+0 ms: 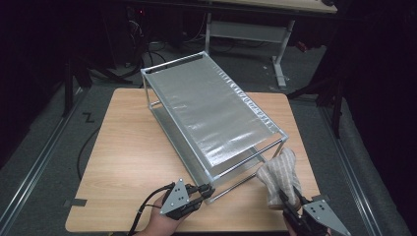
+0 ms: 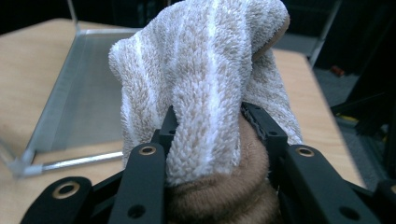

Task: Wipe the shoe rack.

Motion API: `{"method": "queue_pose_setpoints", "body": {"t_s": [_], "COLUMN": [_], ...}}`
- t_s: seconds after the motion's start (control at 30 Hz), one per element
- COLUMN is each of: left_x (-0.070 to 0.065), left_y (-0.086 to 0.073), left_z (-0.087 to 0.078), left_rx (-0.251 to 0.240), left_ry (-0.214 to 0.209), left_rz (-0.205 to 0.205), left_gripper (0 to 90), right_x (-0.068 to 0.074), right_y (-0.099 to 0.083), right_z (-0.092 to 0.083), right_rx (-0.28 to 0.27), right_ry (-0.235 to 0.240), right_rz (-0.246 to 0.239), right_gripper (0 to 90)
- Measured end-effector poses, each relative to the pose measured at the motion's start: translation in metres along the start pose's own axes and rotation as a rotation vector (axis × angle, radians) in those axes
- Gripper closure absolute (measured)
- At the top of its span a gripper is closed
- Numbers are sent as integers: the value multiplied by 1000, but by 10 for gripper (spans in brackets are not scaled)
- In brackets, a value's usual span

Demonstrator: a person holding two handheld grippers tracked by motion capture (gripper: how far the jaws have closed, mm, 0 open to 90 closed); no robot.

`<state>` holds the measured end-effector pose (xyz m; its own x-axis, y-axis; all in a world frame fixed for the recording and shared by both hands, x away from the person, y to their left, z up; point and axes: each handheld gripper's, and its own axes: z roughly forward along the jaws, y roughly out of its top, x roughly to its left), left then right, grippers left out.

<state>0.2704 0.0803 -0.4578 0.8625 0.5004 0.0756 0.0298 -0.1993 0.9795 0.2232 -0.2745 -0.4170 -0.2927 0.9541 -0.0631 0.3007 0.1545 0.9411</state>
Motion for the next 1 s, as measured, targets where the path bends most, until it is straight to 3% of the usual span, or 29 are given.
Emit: {"method": "queue_pose_setpoints", "body": {"t_s": [0.2, 0.43, 0.67, 0.87, 1.0], "left_x": [0, -1, -4, -5, -6], "left_y": [0, -1, -3, -8, -13], "left_z": [-2, -17, -36, -48, -52], "left_rx": [6, 16, 32, 37, 69], "left_ry": [6, 44, 98, 137, 151], "left_rz": [3, 8, 17, 22, 11], "left_gripper": [797, 794, 789, 771, 730], "right_x": [-13, -15, 7, 33, 53], "right_y": [15, 38, 62, 74, 78], "right_z": [-14, -19, -9, 9, 19], "right_rx": [-87, -182, -252, -272, -268], "right_ry": [-42, -17, 75, 166, 238], "right_rz": [26, 28, -13, -41, -67], "right_gripper": [637, 636, 631, 623, 622]}}
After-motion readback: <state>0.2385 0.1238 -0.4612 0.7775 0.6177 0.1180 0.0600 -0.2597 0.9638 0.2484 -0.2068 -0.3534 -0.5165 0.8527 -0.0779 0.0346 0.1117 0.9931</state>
